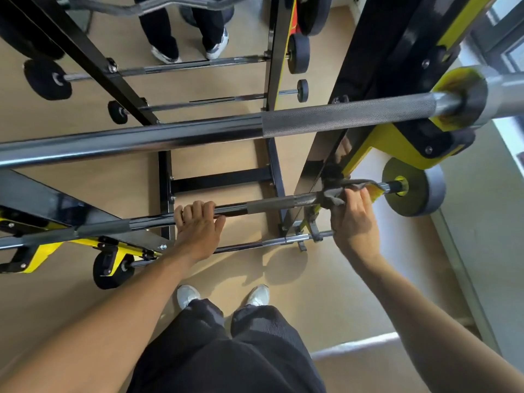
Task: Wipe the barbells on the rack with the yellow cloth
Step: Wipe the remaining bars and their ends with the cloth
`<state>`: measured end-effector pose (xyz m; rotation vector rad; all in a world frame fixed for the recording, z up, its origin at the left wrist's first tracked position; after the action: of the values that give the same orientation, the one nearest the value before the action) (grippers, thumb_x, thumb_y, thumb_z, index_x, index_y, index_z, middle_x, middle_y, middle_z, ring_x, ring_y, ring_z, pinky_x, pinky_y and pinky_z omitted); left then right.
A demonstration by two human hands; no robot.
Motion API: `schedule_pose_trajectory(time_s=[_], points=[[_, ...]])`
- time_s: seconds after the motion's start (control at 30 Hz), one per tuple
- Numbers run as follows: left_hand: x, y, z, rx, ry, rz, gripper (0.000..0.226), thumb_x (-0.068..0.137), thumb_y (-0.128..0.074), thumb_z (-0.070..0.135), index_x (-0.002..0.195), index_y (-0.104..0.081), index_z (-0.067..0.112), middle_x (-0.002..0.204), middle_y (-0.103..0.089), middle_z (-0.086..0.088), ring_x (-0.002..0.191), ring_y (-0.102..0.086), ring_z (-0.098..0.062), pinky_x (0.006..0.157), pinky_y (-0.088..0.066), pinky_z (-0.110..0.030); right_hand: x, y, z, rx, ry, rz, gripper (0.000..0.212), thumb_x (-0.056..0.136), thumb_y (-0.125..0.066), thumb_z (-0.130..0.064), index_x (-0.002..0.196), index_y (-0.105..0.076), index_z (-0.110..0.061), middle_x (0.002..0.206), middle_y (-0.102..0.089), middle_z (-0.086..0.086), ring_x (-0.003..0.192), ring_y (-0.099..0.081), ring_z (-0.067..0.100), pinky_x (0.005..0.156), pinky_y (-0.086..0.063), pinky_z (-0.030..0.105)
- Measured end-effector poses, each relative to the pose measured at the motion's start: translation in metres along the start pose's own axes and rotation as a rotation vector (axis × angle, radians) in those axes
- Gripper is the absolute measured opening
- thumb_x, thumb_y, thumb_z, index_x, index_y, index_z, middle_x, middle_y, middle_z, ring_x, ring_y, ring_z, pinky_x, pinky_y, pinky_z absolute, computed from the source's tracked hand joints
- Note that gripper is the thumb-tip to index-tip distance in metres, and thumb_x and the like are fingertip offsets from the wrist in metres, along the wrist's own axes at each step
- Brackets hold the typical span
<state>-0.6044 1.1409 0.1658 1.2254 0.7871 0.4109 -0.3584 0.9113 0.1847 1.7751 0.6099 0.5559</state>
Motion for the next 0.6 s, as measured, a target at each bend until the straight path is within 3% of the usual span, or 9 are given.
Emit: schedule_pose_trajectory(time_s=[0.03,0.1,0.17,0.27,0.37,0.5,0.6], points=[[0.001,0.0,0.0,-0.002,-0.003,0.013,0.034,0.102,-0.026,0.043,0.124,-0.039,0.02,0.115,-0.036,-0.004,0.108,-0.035,-0.023,0.107,-0.014,-0.042,0.001,-0.004,-0.01,-0.107,-0.006,-0.013,0.027,0.095,-0.053,-0.012,0.122,-0.054,-0.009,0.123,-0.057,0.011,0.116,-0.05,0.032,0.104,-0.045,0.045],[0.002,-0.002,0.001,-0.005,0.005,0.036,0.033,0.102,-0.028,0.041,0.122,-0.04,0.018,0.113,-0.037,-0.005,0.105,-0.036,-0.024,0.107,-0.017,-0.043,0.0,-0.01,-0.037,-0.227,0.058,-0.038,0.033,0.091,-0.056,-0.009,0.124,-0.056,-0.009,0.123,-0.061,0.01,0.117,-0.05,0.032,0.105,-0.041,0.044],[0.001,-0.004,0.002,-0.005,0.017,0.032,0.033,0.102,-0.029,0.04,0.122,-0.041,0.017,0.112,-0.038,-0.005,0.104,-0.036,-0.024,0.108,-0.017,-0.044,-0.006,-0.014,-0.067,-0.109,0.185,-0.04,0.035,0.089,-0.061,-0.009,0.124,-0.061,-0.011,0.125,-0.063,0.008,0.117,-0.053,0.03,0.101,-0.046,0.043],[0.0,-0.003,0.004,-0.007,0.012,0.014,0.032,0.102,-0.027,0.04,0.122,-0.039,0.019,0.111,-0.035,-0.003,0.103,-0.033,-0.022,0.108,-0.016,-0.043,-0.015,-0.02,-0.096,0.067,0.349,-0.151,0.051,0.083,-0.071,-0.019,0.133,-0.059,-0.014,0.137,-0.058,0.007,0.13,-0.049,0.03,0.11,-0.038,0.047],[0.001,0.0,0.003,-0.024,0.005,-0.001,0.031,0.102,-0.026,0.041,0.122,-0.038,0.021,0.106,-0.03,0.001,0.097,-0.025,-0.016,0.107,-0.015,-0.04,0.013,-0.009,-0.078,0.019,0.396,-0.337,0.063,0.083,-0.074,-0.027,0.139,-0.048,-0.022,0.137,-0.055,0.004,0.129,-0.047,0.026,0.111,-0.035,0.044],[0.002,0.001,0.001,-0.042,-0.015,-0.019,0.031,0.102,-0.026,0.041,0.123,-0.037,0.022,0.108,-0.03,0.001,0.1,-0.027,-0.017,0.108,-0.015,-0.04,0.041,0.007,-0.032,-0.199,0.309,-0.395,0.042,0.089,-0.07,-0.024,0.126,-0.051,-0.019,0.121,-0.062,0.004,0.108,-0.055,0.02,0.1,-0.042,0.033],[0.003,-0.002,0.003,-0.031,-0.019,0.001,0.03,0.101,-0.026,0.041,0.122,-0.037,0.022,0.111,-0.034,-0.001,0.105,-0.033,-0.022,0.109,-0.016,-0.043,0.048,-0.001,-0.057,-0.254,0.269,-0.489,0.031,0.09,-0.067,-0.023,0.117,-0.054,-0.016,0.109,-0.062,0.006,0.1,-0.059,0.021,0.092,-0.049,0.034]])
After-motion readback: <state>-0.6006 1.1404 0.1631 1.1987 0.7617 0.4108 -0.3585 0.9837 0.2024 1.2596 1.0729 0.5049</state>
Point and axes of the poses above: each hand's wrist, its own x-axis towards the middle knuckle, its own y-axis out of the back of the hand, z = x × y, the point moved 1 cm from there along x, towards the middle knuckle
